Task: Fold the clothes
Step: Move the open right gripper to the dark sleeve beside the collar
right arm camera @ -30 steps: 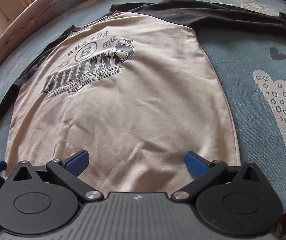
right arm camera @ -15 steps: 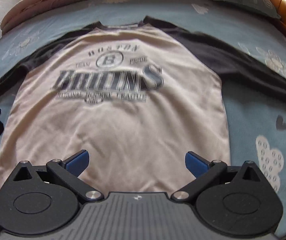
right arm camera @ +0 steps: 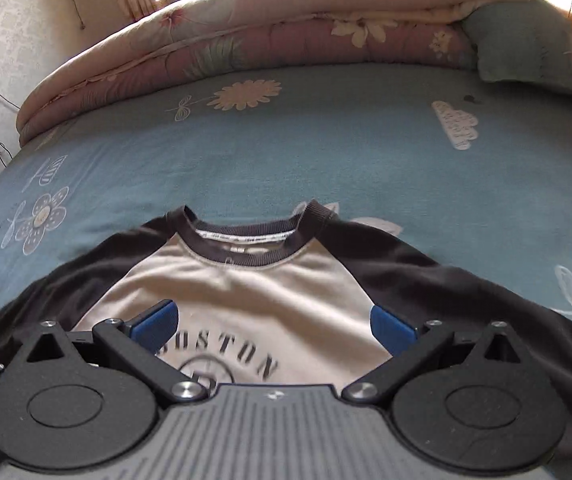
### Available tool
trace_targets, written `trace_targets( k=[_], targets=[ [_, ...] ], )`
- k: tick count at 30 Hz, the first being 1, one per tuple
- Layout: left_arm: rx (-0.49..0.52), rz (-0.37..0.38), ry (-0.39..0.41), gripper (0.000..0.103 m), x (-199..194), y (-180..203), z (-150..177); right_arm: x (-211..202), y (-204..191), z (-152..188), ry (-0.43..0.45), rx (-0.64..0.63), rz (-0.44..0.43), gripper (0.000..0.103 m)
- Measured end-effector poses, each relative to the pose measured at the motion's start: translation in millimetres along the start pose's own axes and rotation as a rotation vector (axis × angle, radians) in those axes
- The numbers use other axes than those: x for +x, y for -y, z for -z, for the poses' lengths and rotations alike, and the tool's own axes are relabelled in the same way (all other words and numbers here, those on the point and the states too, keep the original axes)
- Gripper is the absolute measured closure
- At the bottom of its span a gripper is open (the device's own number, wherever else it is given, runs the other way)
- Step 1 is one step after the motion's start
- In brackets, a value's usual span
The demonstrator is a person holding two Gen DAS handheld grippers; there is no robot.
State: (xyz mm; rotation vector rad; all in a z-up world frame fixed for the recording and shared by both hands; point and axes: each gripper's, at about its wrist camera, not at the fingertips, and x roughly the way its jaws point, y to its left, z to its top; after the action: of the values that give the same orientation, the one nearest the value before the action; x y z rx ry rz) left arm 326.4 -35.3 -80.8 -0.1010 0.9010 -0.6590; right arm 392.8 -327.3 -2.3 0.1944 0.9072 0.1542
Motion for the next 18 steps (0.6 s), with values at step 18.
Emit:
trace_targets(
  k=[18],
  targets=[
    [-0.110,0.071,0.055,0.003,-15.2,-33.6,-5.4,123.0,7.7,-34.3,0.037,-0.173,-0.007,0.000]
  ],
)
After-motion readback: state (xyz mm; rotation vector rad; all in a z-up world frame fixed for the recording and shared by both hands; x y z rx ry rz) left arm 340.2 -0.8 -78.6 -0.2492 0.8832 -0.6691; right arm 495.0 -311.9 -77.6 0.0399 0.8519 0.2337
